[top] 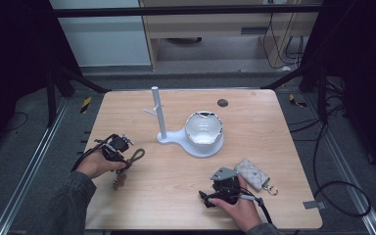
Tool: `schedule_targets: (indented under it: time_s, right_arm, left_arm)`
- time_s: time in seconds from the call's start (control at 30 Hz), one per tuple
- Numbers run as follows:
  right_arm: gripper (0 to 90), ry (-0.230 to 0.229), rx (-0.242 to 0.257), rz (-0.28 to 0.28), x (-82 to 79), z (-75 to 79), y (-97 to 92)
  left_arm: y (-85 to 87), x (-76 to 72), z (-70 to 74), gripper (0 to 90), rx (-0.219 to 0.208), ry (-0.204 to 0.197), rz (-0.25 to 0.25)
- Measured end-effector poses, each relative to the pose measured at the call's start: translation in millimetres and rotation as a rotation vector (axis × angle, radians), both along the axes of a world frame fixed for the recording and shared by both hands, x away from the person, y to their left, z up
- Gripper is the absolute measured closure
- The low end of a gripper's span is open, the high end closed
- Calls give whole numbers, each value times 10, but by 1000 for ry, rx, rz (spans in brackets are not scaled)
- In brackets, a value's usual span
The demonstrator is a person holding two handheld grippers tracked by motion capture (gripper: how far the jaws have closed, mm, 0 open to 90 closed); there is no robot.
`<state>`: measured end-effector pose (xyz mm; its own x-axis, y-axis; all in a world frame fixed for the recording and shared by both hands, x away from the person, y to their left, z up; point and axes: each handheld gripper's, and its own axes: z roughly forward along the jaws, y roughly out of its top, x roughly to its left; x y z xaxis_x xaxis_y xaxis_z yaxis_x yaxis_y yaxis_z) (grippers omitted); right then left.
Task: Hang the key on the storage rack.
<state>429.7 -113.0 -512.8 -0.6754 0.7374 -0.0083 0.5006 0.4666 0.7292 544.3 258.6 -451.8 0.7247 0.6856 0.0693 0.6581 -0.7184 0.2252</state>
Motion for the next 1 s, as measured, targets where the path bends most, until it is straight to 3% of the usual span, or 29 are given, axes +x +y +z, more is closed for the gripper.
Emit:
schedule_targets:
  time_s: [0.1,0.3,0.73,0.83,1.0]
  right_arm:
    - [40,0,-1,2,0,0,-2]
    - [40,1,-1,2,-1,1,-3]
    - [40,2,1,3,-2,0,-4]
    - [40,-1,1,4,-2,-1,-4]
    - [40,1,2,2,-4,0,-4]
  left_arm:
    - [3,25,-29,557,24,14,3]
    - [-4,35,-40,572,30,36,-4]
    - [16,53,-99,601,19,53,7]
    - [48,63,-101,644,5,62,13]
    - [64,49,-100,659,3,51,17]
